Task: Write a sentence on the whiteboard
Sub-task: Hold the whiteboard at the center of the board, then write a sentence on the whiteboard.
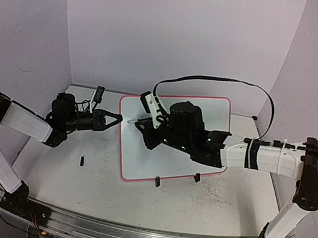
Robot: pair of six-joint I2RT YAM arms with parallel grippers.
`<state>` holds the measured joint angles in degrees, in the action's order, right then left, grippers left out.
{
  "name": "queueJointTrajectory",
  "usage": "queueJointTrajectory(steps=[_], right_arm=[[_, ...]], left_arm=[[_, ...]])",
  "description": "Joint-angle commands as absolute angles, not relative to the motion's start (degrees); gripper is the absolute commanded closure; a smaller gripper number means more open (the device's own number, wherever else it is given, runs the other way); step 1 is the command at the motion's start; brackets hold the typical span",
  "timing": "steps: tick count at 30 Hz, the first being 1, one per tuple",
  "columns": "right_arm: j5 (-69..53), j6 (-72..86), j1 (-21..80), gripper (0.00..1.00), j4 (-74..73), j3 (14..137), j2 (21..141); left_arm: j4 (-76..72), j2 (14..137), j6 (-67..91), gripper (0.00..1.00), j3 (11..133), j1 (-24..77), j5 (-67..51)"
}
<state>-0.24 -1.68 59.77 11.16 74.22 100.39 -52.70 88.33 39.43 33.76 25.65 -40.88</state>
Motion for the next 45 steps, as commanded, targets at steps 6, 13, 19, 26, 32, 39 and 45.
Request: queueJointTrajectory(steps=[6, 13, 19, 26, 32, 39, 45], right_arm=[[3.1, -2.6, 60.7, 1.00, 15.8, 73.8, 100.7], [3.8, -2.3, 60.7, 1.00, 16.8, 73.2, 101.0], [6.1, -2.7, 60.7, 1.00, 19.5, 72.2, 99.8], [7.5, -2.9, 60.7, 1.00, 21.3, 73.1, 100.6], [8.4, -2.6, 60.7, 1.00, 21.7, 73.9, 101.8], [9.3, -2.7, 60.7, 1.00, 22.7, 74.1, 102.1], [9.8, -2.8, 60.7, 1.00, 24.1, 73.6, 101.7]], left_arm=[[-56.2, 89.1, 38.6, 0.97, 35.2, 25.4, -42.3], [-56.3, 89.4, 37.8, 1.00, 34.8, 25.4, -42.7], [-56.4, 89.5, 36.8, 1.00, 34.5, 25.4, -42.8], [-56.4, 89.6, 36.5, 1.00, 34.5, 25.4, -43.0], [-56.4, 89.6, 36.7, 1.00, 34.5, 25.4, -43.5], [-56.3, 89.9, 36.9, 1.00, 34.6, 25.4, -43.8], [-56.3, 90.0, 36.9, 1.00, 34.7, 25.4, -43.8]])
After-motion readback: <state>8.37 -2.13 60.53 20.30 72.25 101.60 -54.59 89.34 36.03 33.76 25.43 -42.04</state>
